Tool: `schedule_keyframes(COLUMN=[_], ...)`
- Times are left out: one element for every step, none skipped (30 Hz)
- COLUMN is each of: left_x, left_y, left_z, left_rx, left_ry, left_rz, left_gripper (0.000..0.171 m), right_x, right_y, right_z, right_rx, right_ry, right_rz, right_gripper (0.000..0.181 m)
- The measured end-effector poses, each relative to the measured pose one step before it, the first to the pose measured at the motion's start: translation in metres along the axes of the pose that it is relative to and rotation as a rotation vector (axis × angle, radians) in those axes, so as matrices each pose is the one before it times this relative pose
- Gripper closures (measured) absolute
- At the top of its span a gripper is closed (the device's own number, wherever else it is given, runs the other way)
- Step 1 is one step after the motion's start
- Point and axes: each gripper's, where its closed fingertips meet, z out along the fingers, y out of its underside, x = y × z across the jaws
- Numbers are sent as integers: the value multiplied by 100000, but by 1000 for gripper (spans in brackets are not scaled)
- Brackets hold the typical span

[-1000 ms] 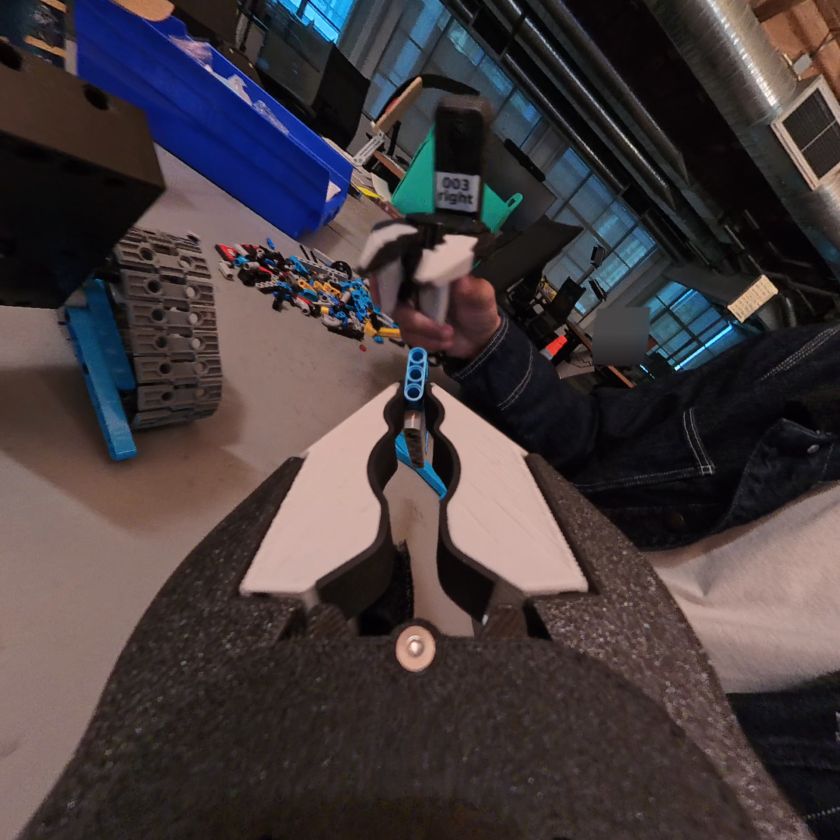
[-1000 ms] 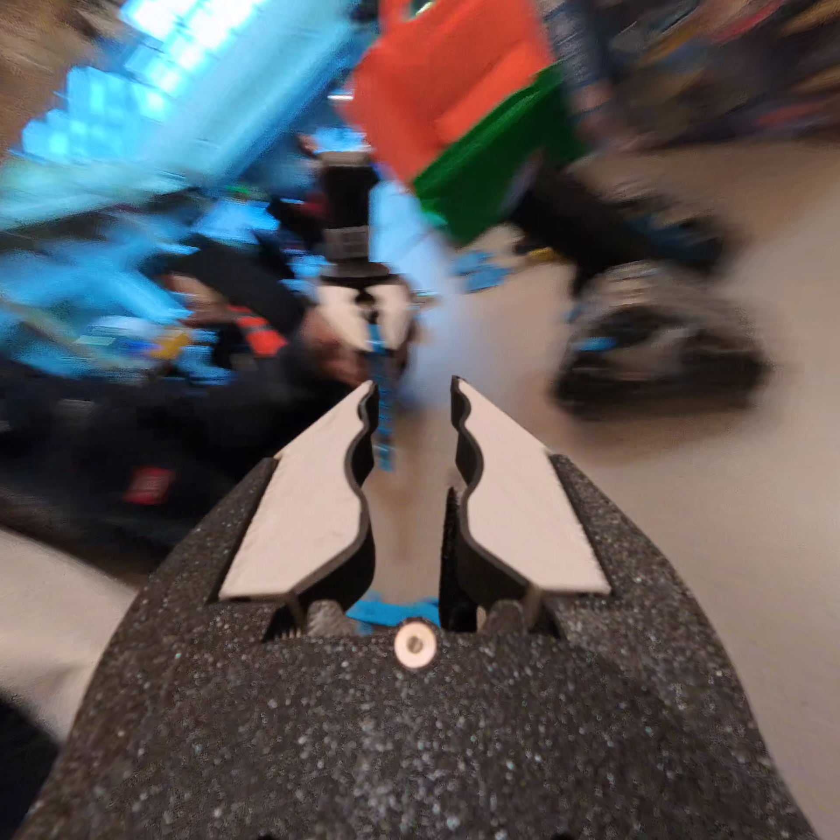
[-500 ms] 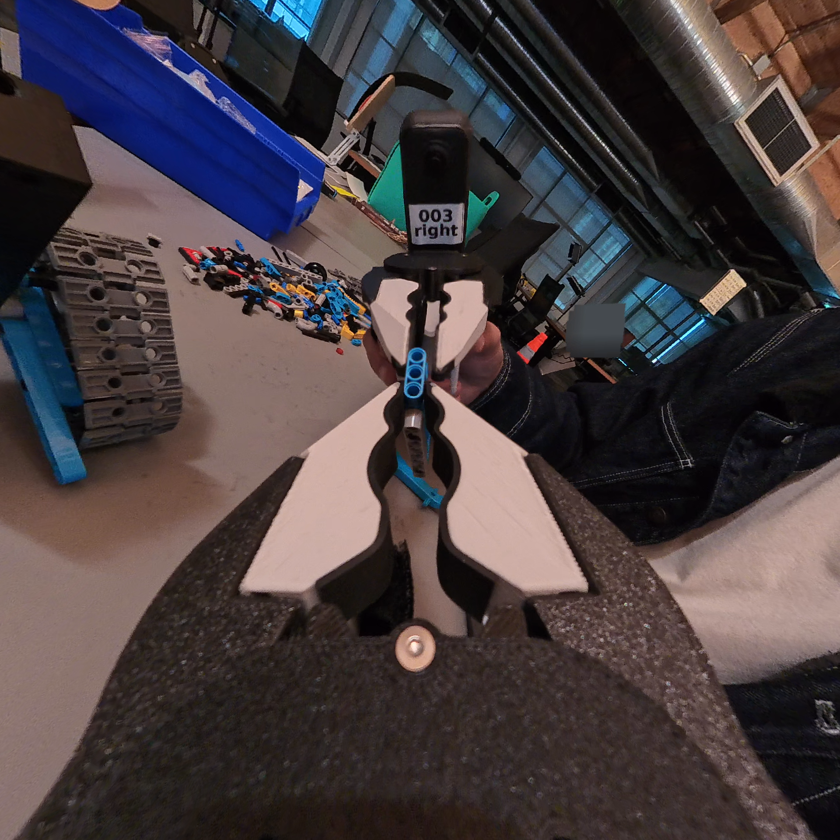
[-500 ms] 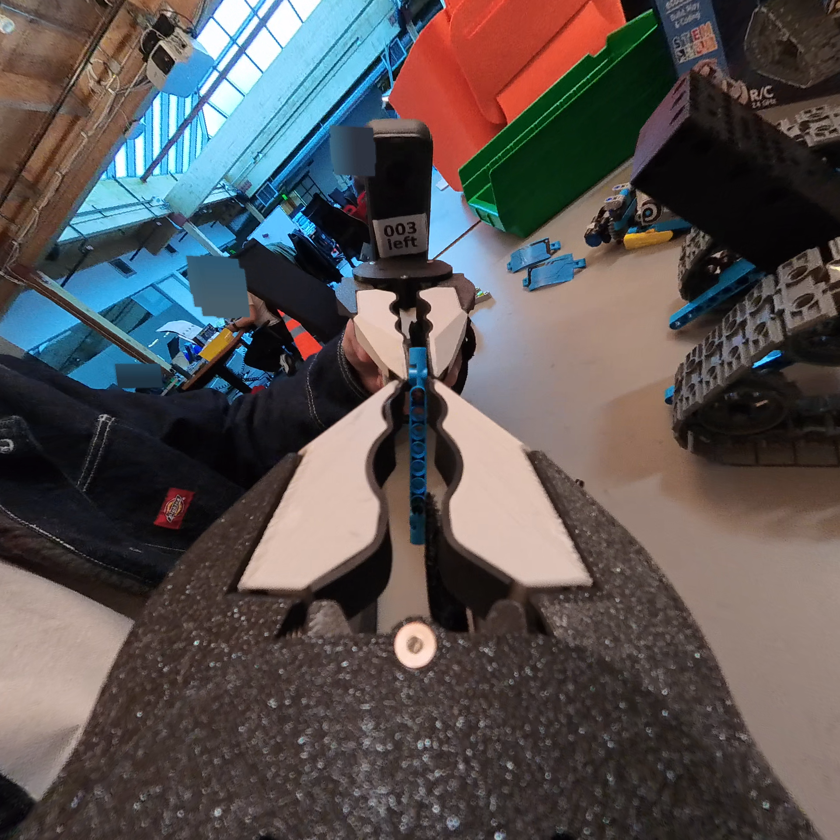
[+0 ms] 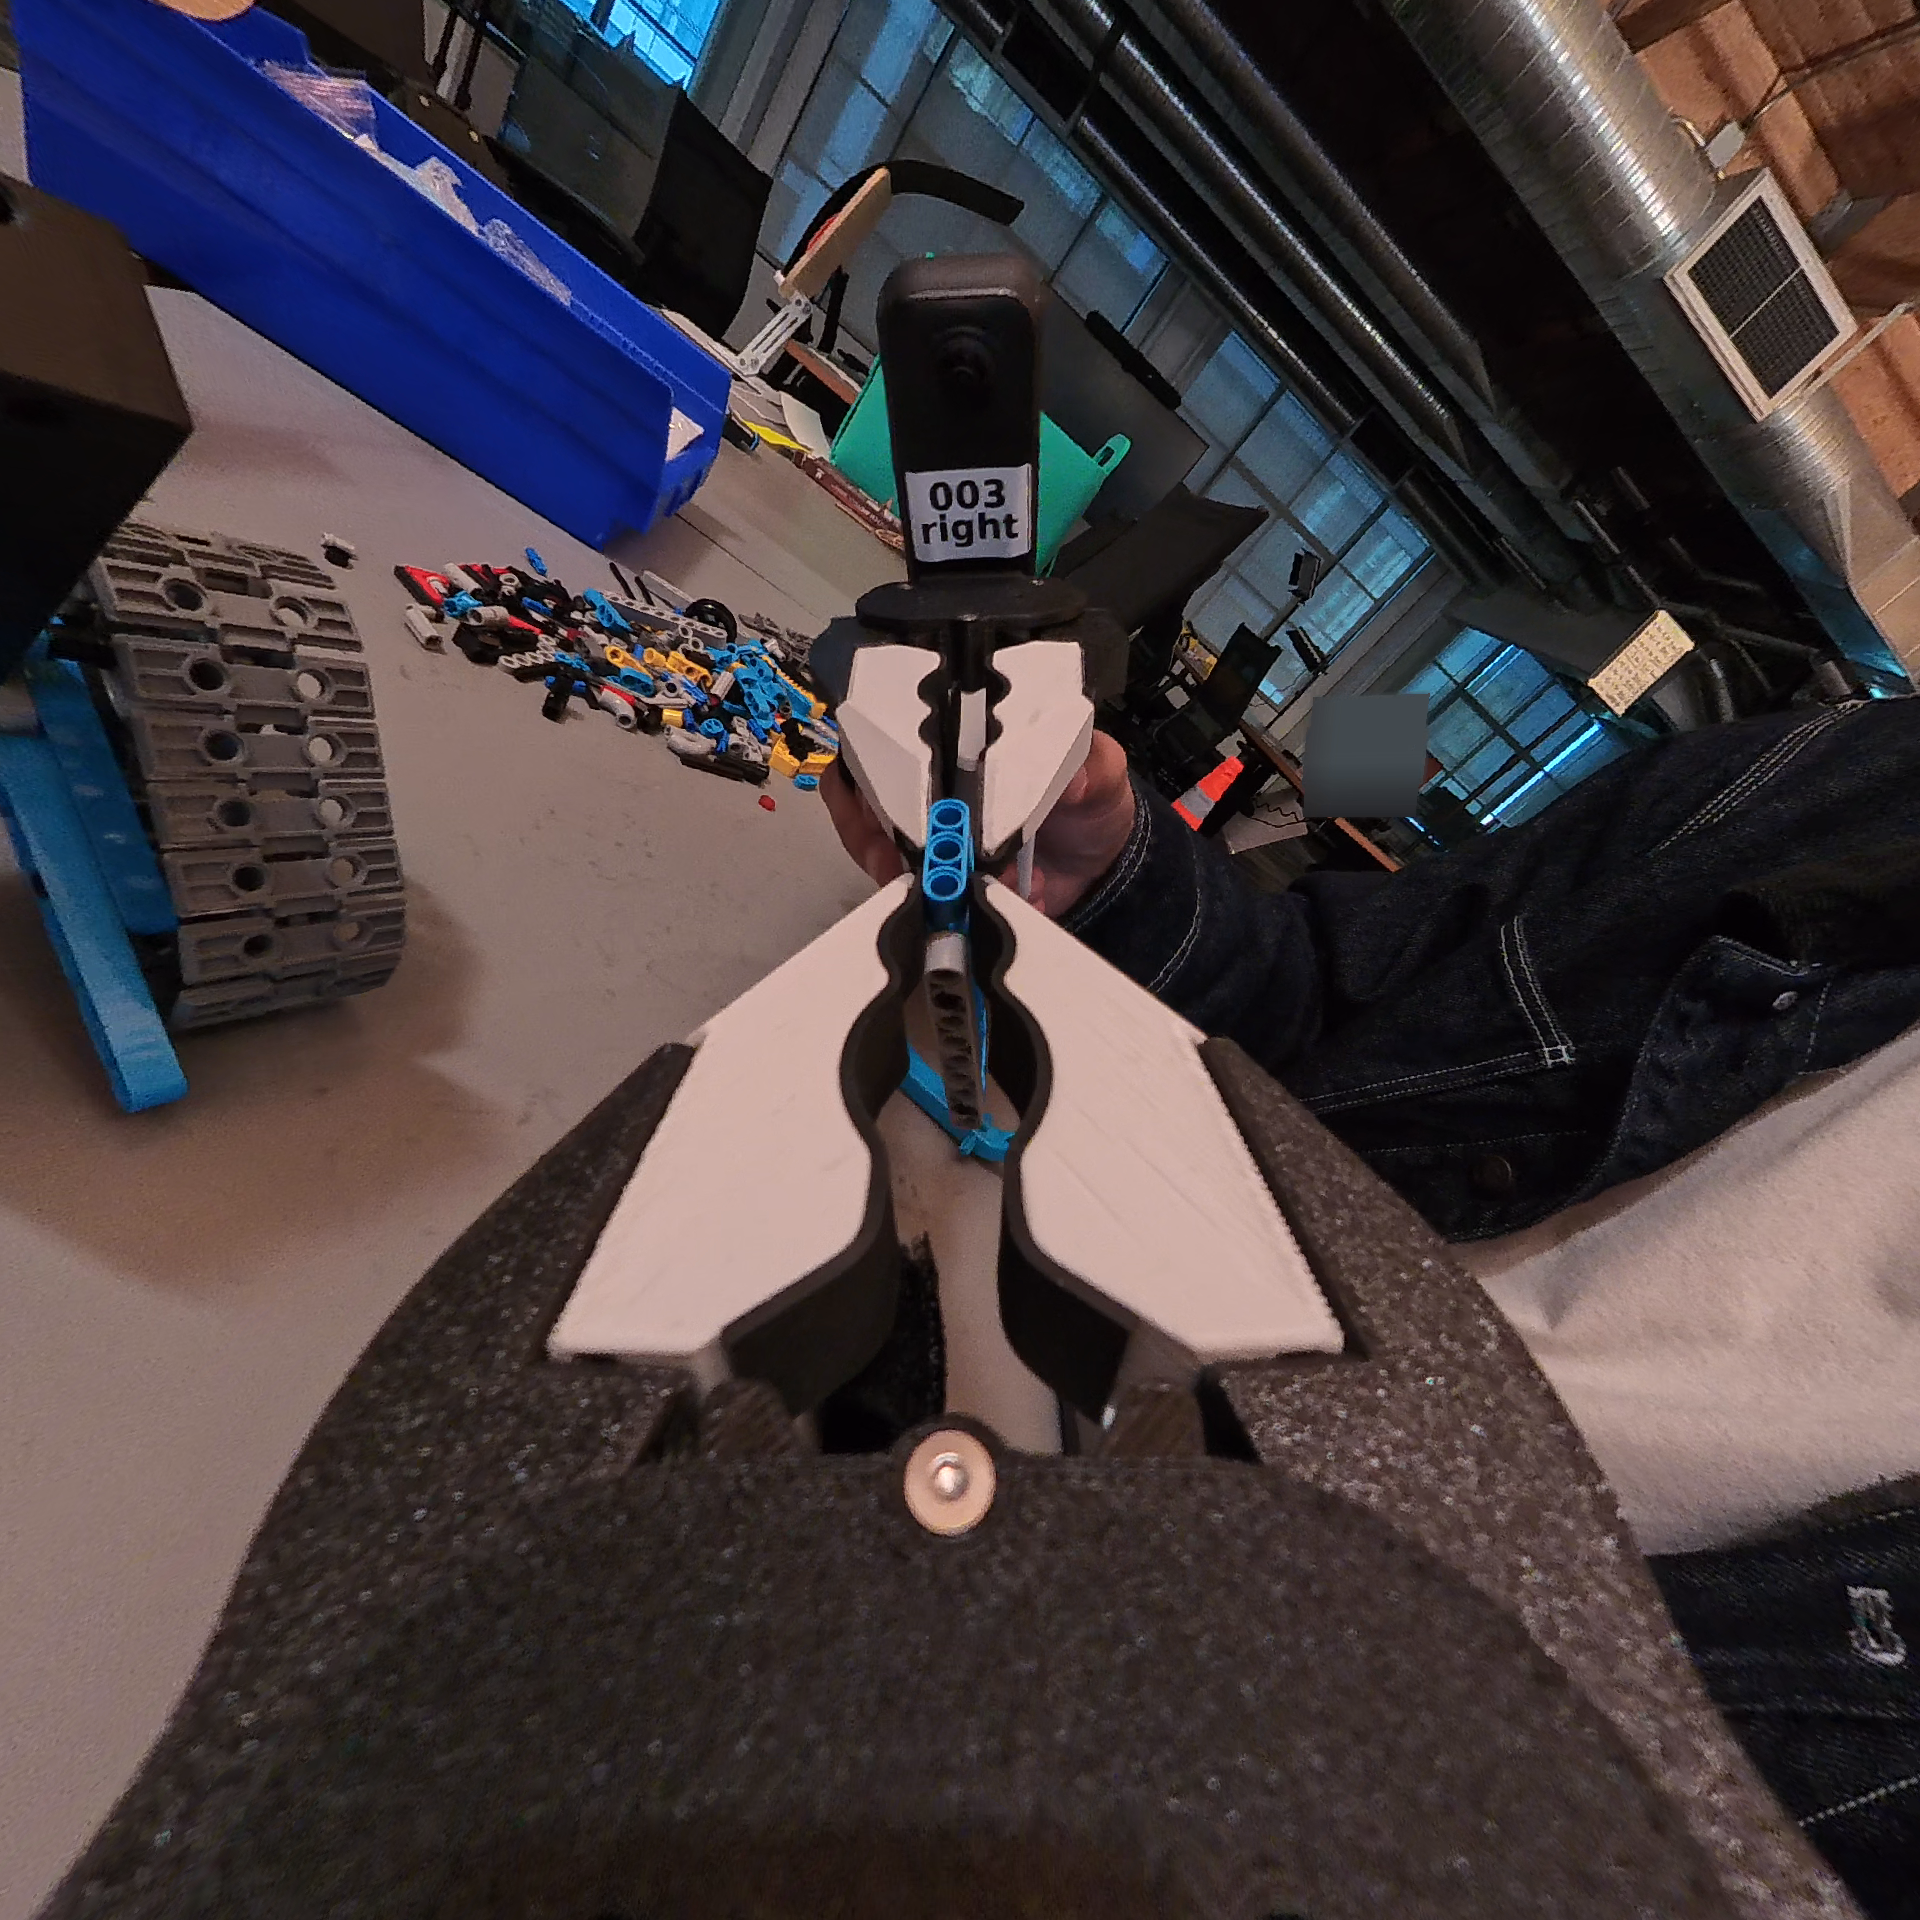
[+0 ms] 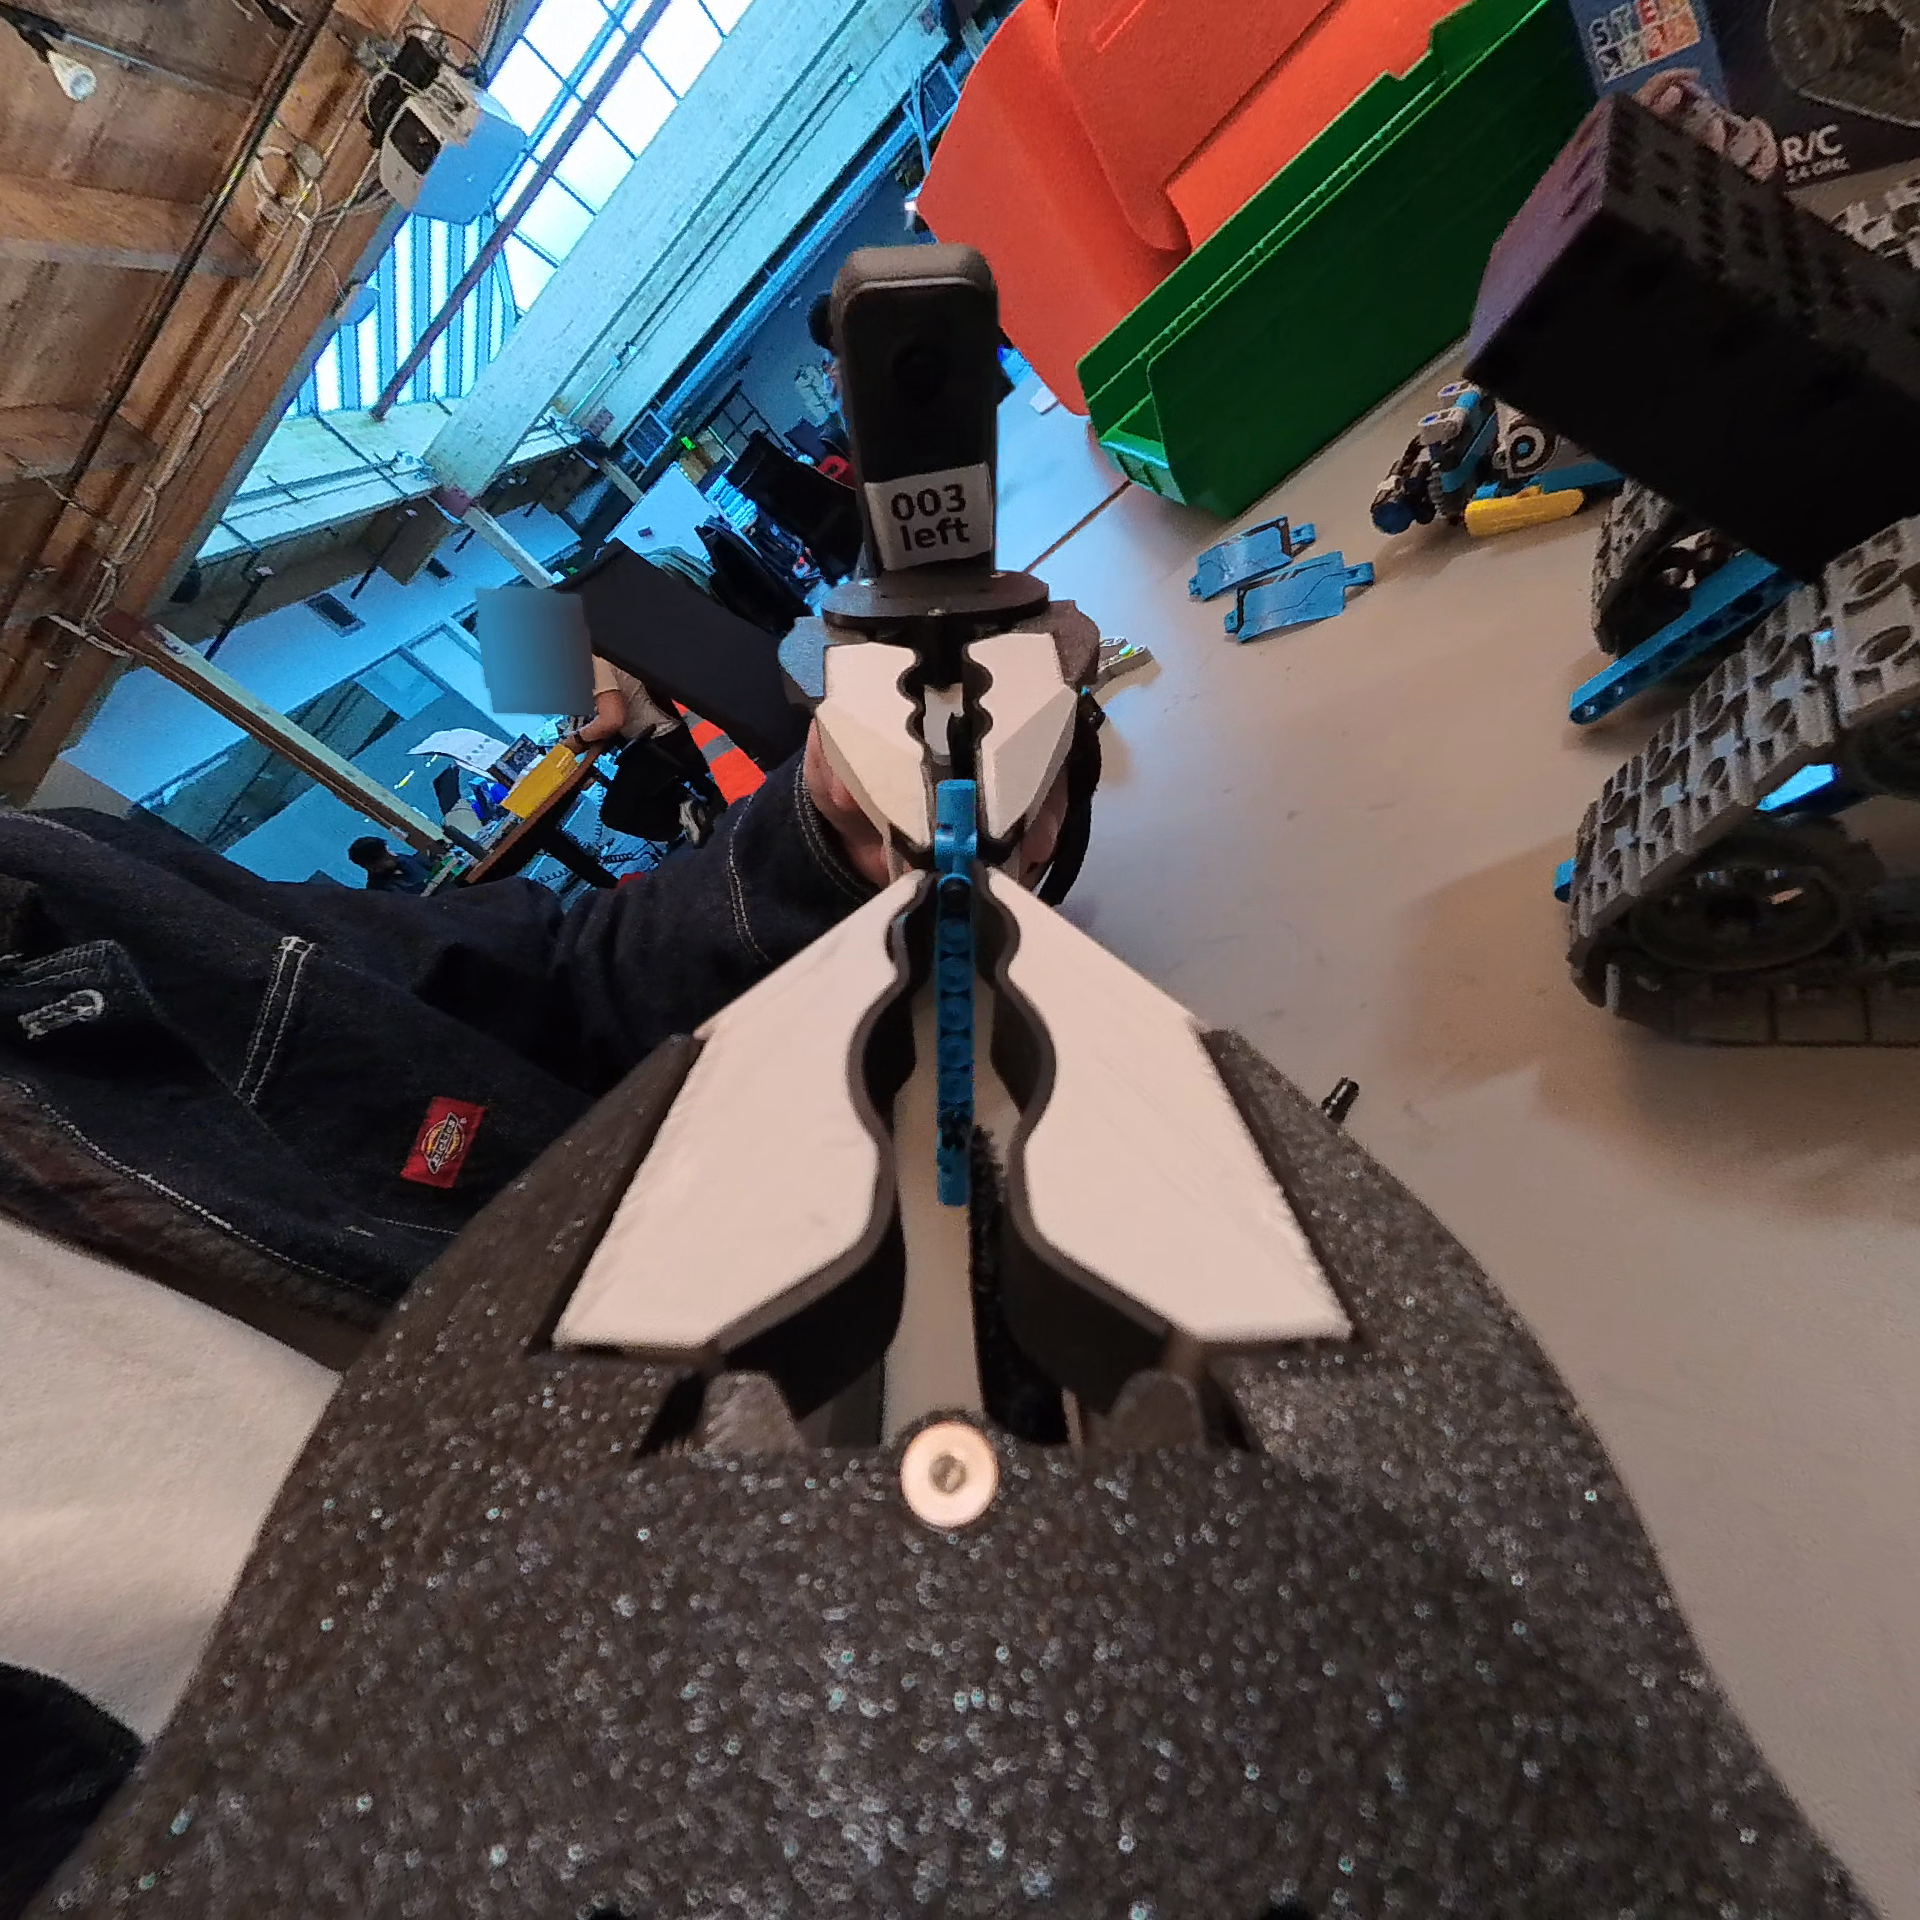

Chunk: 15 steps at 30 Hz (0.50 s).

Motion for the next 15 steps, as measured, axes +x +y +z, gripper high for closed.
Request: schedule_keyframes(left_x=[-69, 47, 99, -18, -101, -62, -27, -10, 88, 225, 224, 72, 1, 47, -1], left_y=[-85, -68, -7, 34, 21, -42, -41, 3, 90, 193, 155, 34, -49, -119, -106], left_z=[-25, -29, 5, 28, 27, 33, 34, 41, 101, 201, 283, 265, 174, 41, -1], left_rx=[413, 252, -37, -63, 60, 292, 270, 249, -167, -1049, -1013, -137, 240, 378, -70], left_ry=[-744, 71, 567, 57, -387, -418, -617, -746, 89, 1257, 913, -726, -1523, -1716, -2690], left_rz=[415, 282, -42, -347, -439, -209, 541, 1103, 522, -184, 472, 1925, 2941, 3703, 5026], left_gripper=[166, 166, 166, 166, 166, 166, 165, 165, 163, 153, 148, 149, 157, 159, 161], right_x=[84, -96, -117, 62, 107, 5, 41, 37, -119, -182, 5, -76, -107, -4, 13], right_y=[-68, -125, 114, 83, -32, 28, -96, -198, -144, -22, 86, 142, 128, -268, -88], right_z=[-80, -77, 16, -71, -42, -6, -44, -130, -144, -58, 71, 181, 320, 131, -55], right_rx=[570, 623, -987, -521, 242, -170, 395, 1190, 628, -384, -412, -374, -660, 1438, -318], right_ry=[396, -480, -481, 343, 571, 195, 452, 975, 509, -341, -166, -508, -238, -237, 402], right_rz=[516, -299, -813, -780, 144, 218, 265, -1091, -2007, -883, 292, 802, 592, -201, -636], right_gripper=[178, 179, 179, 179, 179, 179, 180, 181, 181, 181, 180, 181, 180, 181, 180])
